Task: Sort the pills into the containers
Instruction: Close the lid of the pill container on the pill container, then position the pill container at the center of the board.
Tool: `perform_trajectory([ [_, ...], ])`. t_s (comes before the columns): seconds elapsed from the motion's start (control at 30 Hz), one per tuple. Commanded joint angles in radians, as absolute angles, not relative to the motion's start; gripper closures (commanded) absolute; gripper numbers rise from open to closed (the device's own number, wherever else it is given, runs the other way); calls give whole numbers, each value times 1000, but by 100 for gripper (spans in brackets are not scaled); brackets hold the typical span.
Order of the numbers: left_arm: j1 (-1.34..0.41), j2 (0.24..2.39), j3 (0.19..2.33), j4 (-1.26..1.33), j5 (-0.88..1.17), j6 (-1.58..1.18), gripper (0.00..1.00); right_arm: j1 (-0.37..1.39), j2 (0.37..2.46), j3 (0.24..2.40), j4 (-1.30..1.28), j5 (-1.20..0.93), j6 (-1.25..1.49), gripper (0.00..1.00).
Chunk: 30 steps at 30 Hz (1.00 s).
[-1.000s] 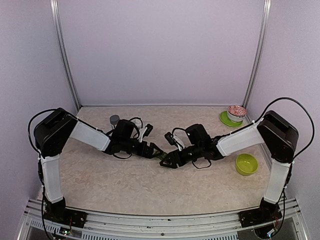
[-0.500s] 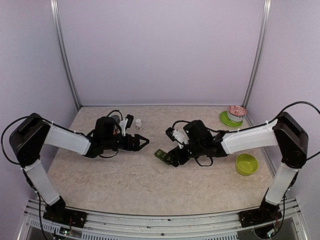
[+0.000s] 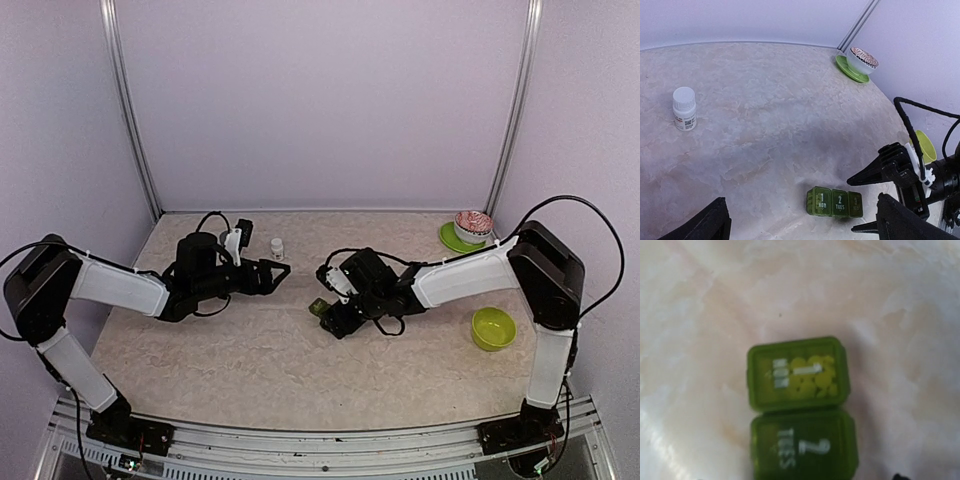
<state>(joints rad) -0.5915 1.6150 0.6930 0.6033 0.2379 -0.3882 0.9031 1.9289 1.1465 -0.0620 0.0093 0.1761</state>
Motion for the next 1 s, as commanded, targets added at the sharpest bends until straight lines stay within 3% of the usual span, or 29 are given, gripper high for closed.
perform_trajectory([
  [0.0, -593, 1601, 683, 640, 219, -386, 1, 916, 1982, 1208, -95, 48, 165, 22],
  [0.53, -585, 1623, 688, 642, 227, -396, 1, 915, 2085, 1302, -129, 88, 157, 34],
  [0.77, -585, 1628, 688, 643, 234, -400, 1, 895, 2073, 1291, -122, 98, 176, 46],
  [0.97, -585, 1622, 686, 640, 228, -400, 1, 866, 2062, 1266, -105, 112, 195, 47],
])
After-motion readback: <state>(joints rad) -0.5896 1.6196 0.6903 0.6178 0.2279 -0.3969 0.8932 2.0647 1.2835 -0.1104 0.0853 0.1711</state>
